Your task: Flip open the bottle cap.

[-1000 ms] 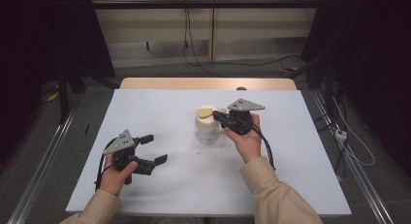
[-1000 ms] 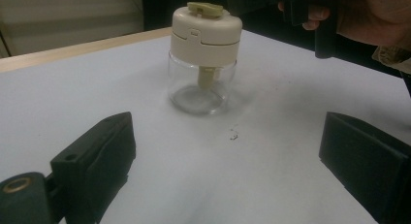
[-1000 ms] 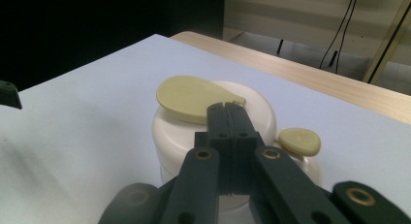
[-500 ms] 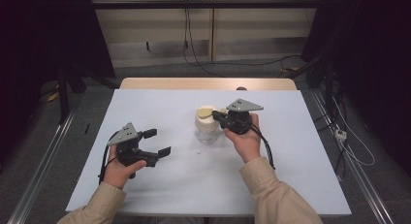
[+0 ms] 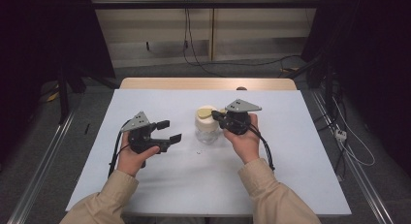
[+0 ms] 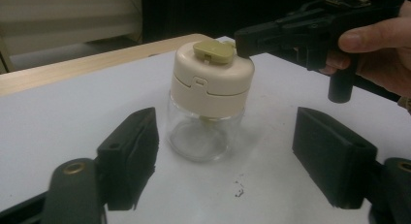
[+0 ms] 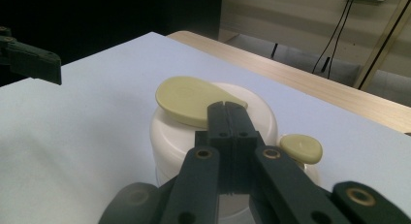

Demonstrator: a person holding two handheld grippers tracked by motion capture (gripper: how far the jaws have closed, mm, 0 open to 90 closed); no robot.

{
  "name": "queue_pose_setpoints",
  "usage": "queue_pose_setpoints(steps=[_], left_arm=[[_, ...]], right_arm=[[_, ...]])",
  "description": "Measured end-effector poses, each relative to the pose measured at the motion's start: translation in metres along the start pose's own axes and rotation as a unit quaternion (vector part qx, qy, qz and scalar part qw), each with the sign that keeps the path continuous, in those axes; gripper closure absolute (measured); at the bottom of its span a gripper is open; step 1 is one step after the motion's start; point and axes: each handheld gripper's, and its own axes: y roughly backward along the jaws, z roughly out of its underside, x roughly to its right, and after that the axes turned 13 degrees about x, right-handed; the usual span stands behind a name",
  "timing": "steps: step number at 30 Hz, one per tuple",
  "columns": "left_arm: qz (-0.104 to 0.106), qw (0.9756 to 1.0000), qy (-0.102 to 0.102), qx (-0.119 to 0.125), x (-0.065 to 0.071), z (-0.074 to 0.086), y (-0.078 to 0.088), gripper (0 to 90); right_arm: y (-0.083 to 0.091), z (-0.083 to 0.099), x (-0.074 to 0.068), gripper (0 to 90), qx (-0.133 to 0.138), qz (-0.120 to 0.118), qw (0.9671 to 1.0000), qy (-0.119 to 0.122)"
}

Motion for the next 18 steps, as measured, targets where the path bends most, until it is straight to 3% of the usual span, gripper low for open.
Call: queue_pose_setpoints(steps=[5, 9, 12, 18], left_arm=[[0.006, 0.9999, 0.003, -0.015, -0.002, -0.004, -0.012, 39.6], [0.005, 0.9994, 0.011, -0.033, -0.006, -0.006, -0.022, 56.3], [0.004, 0.9989, 0.006, -0.046, -0.008, -0.008, -0.029, 64.1], [0.014, 0.9983, 0.008, -0.055, -0.01, -0.012, -0.04, 81.1]], right_arm=[[0.0, 0.001, 0.0, 90.0, 0.002, 0.0, 1.0, 0.001], [0.001, 0.001, 0.001, 90.0, 0.002, -0.002, 1.0, -0.006], [0.001, 0.001, 0.002, 90.0, 0.003, -0.004, 0.9999, -0.009], [0.002, 0.003, 0.001, 90.0, 0.007, -0.005, 0.9999, -0.01]])
